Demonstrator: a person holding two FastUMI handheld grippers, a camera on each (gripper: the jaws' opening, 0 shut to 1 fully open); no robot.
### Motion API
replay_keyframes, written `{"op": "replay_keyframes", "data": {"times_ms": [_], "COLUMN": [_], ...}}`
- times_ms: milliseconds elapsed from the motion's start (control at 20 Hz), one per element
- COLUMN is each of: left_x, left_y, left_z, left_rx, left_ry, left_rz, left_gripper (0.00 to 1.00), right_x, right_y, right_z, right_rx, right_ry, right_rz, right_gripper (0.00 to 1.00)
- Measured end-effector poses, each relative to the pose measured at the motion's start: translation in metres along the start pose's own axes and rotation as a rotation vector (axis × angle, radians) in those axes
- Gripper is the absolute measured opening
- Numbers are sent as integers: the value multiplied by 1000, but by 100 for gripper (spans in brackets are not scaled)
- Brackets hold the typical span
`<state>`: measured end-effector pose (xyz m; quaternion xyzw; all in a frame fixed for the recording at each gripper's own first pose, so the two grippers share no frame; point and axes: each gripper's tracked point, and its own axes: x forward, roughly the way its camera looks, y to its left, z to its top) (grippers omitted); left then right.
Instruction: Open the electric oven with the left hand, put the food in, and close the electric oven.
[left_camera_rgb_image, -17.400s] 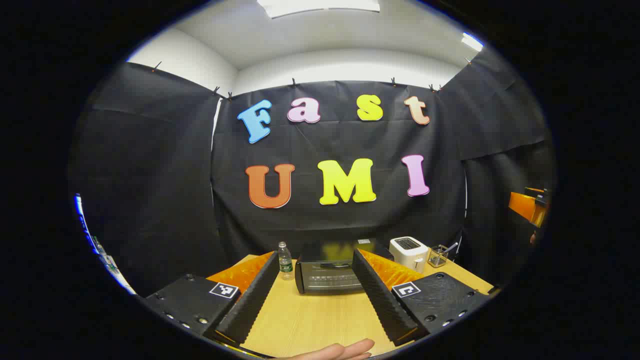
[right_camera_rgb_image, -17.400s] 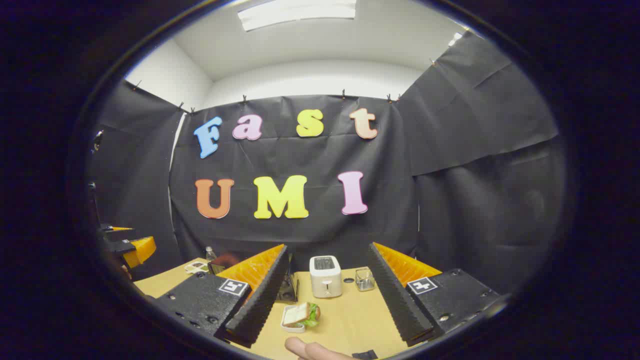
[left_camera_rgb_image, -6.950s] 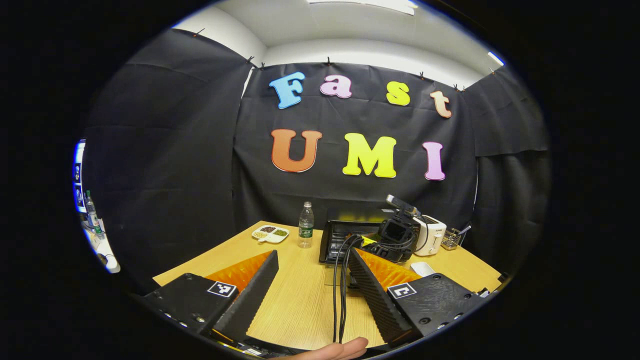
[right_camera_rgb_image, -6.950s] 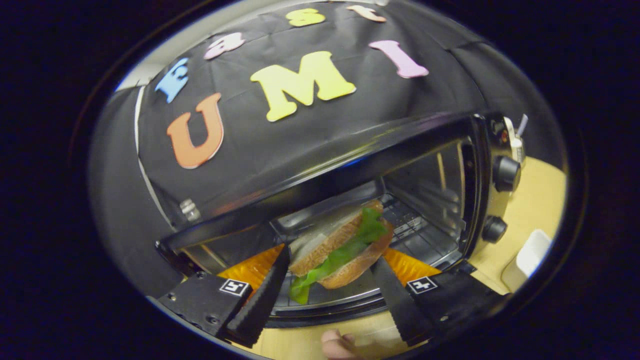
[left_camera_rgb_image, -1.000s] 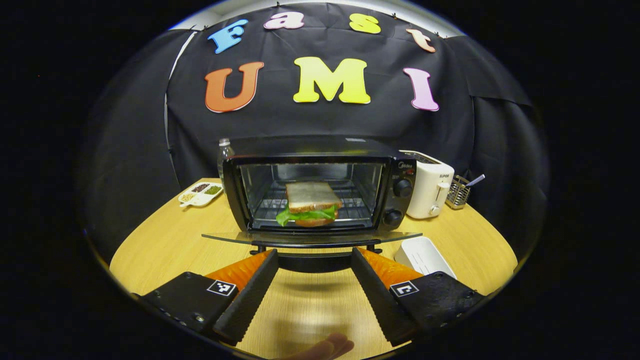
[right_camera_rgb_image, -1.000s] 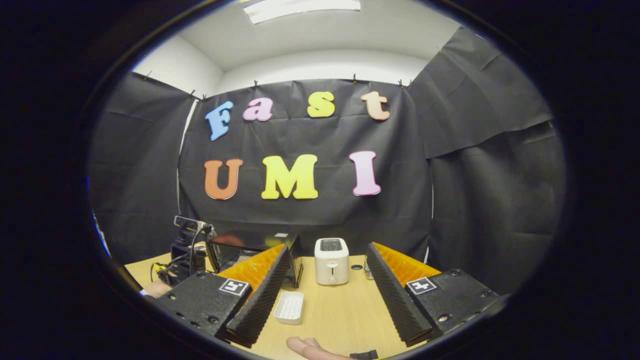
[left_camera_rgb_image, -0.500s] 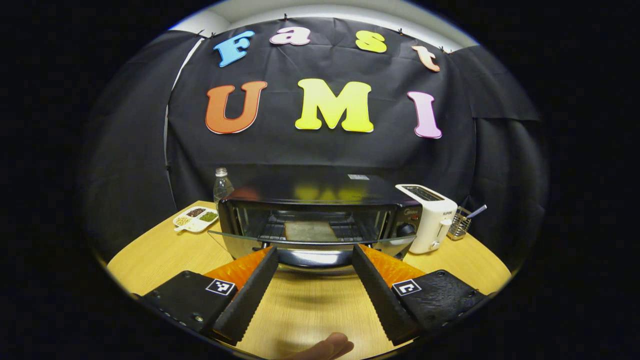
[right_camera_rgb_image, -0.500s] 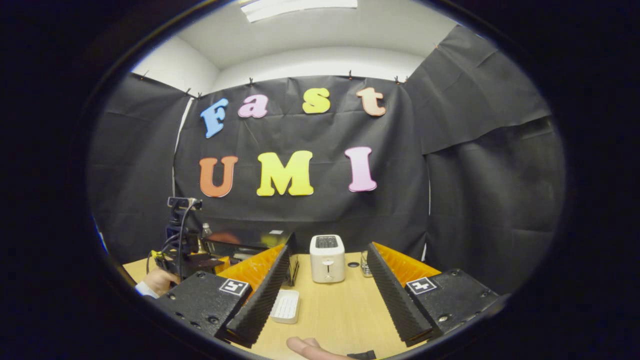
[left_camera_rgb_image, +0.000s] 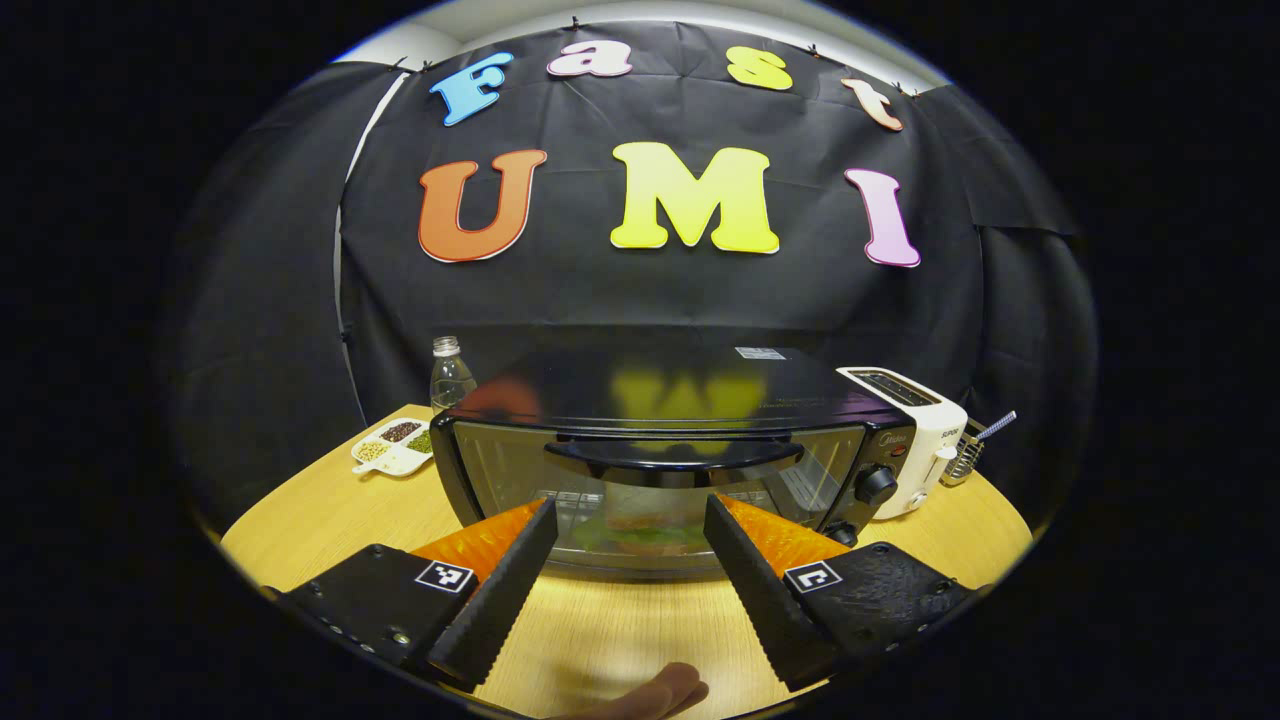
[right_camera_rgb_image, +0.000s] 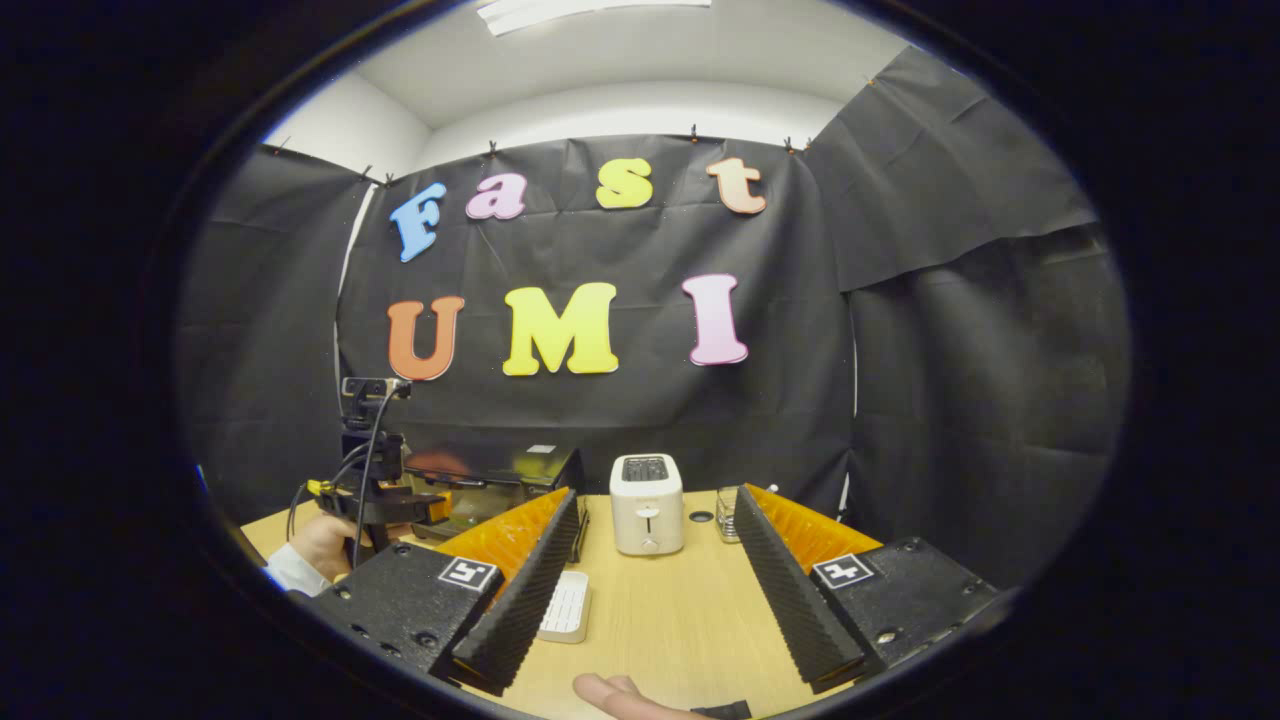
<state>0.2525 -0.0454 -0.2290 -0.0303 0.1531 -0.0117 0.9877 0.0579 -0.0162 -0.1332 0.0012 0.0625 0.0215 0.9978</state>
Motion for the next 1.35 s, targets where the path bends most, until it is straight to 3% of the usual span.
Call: {"op": "replay_keyframes", "data": {"times_ms": [250, 550, 600, 700, 800, 950, 1350], "left_x": [-41, -126, -143, -182, -221, -276, -383], "left_y": [1, 1, 3, 6, 5, 7, 4], "left_z": [24, 69, 78, 95, 107, 117, 87], "left_rx": [-5, 4, 2, 16, 39, 61, -6], "left_ry": [-61, -179, -204, -255, -294, -344, -396], "left_rz": [-13, -20, -17, -8, -1, 21, 39], "left_gripper": [97, 97, 88, 88, 100, 96, 96], "right_x": [-13, -43, -49, -66, -80, -104, -160], "right_y": [2, 7, 6, 4, 6, 9, 13], "right_z": [11, 33, 38, 51, 56, 62, 64], "right_rx": [-17, -26, -18, 13, 34, 29, -43], "right_ry": [-24, -76, -93, -128, -147, -158, -212], "right_rz": [-8, -18, -27, -35, -29, -22, -20], "right_gripper": [99, 99, 99, 99, 99, 99, 99]}}
